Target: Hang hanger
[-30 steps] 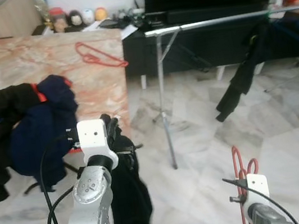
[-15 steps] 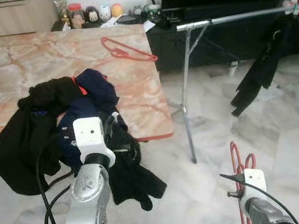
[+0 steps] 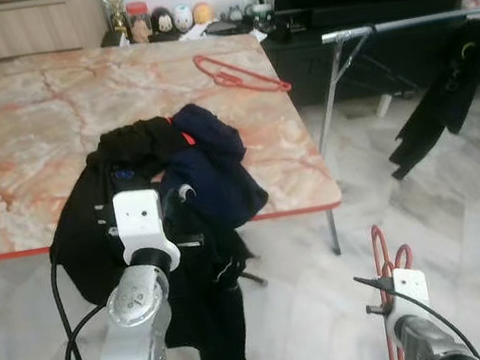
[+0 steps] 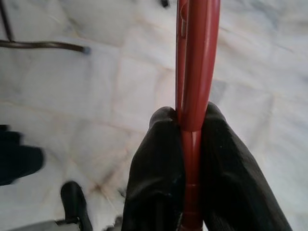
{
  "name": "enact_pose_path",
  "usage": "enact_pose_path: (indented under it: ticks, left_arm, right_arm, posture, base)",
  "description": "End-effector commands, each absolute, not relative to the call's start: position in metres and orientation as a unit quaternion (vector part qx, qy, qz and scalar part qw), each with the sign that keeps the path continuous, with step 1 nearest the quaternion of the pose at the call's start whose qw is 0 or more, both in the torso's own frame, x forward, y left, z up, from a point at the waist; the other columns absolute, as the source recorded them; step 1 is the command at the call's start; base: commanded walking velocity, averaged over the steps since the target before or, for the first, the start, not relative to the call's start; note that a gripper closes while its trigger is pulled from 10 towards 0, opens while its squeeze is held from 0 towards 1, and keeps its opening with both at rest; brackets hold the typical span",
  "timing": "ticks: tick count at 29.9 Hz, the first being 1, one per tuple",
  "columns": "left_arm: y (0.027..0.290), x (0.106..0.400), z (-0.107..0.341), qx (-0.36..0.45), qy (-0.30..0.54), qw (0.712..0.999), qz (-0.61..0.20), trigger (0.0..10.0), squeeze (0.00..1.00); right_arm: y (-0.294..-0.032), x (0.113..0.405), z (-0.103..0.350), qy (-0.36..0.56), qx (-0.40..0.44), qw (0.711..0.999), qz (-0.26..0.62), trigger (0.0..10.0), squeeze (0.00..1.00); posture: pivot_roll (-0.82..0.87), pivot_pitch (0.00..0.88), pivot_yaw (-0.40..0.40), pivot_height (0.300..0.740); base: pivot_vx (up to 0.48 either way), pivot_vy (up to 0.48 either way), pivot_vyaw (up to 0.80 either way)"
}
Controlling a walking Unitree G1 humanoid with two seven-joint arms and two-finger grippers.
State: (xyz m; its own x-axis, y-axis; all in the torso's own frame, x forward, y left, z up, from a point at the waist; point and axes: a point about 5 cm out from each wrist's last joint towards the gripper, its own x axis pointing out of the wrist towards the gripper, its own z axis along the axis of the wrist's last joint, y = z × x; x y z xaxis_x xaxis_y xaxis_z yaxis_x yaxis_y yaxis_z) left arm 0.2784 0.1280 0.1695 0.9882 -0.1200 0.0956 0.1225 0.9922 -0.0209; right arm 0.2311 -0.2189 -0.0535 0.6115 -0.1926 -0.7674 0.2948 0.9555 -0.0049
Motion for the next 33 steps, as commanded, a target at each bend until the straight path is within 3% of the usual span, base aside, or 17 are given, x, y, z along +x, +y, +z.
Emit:
enact_pose_path:
  ticks: [1, 15, 23, 33]
  left_arm:
    - [0.124, 0.278, 0.183, -0.017, -0.08, 0.994, -0.066, 10.0, 0.0]
    - [0.119, 0.275, 0.198, -0.032, -0.112, 0.988, -0.099, 10.0, 0.0]
    - [0.128, 0.291, 0.263, 0.012, -0.228, 0.97, -0.087, 10.0, 0.0]
    - [0.124, 0.316, 0.301, 0.061, -0.268, 0.956, -0.107, 10.0, 0.0]
  right_arm:
    - [-0.227, 0.234, -0.05, 0.413, 0.055, 0.897, -0.145, 10.0, 0.0]
    - [-0.226, 0.235, -0.049, 0.413, 0.054, 0.898, -0.14, 10.0, 0.0]
    - [-0.226, 0.236, -0.049, 0.414, 0.054, 0.898, -0.139, 10.0, 0.0]
    - [-0.225, 0.236, -0.049, 0.413, 0.058, 0.898, -0.141, 10.0, 0.0]
  posture:
    - [0.15, 0.0, -0.107, 0.74]
    - [0.16, 0.0, -0.106, 0.74]
    - [0.18, 0.0, -0.12, 0.74]
    - [0.18, 0.0, -0.11, 0.74]
  base:
    - [0.0, 0.0, 0.0]
    - [0.0, 0.0, 0.0]
    - [0.0, 0.0, 0.0]
    - [0.184, 0.0, 0.0]
